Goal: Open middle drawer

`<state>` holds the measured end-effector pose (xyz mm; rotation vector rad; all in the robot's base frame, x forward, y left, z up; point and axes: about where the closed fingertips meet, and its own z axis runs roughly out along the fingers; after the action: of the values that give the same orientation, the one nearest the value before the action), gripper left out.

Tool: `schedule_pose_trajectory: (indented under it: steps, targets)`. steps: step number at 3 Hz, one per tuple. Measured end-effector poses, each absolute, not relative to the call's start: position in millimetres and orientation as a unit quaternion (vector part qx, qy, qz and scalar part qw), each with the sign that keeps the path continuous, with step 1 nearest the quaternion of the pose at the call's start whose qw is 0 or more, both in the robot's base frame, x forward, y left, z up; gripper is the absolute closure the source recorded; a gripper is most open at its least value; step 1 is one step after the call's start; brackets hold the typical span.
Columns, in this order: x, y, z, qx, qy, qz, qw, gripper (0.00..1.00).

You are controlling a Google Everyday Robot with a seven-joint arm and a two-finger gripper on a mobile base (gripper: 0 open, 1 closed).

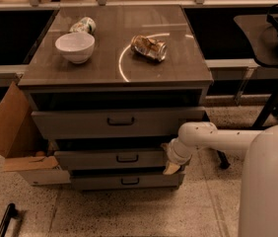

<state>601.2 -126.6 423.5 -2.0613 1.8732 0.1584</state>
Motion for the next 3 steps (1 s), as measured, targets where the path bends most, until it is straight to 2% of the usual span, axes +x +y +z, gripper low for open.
schedule_pose_trajectory:
  steps: [2, 3]
  targets:
    - [581, -127, 443, -0.729, 0.657, 0.042, 0.190, 0.89]
    - [550, -128, 455, -0.732, 0.651, 0.047, 0.196, 1.00]
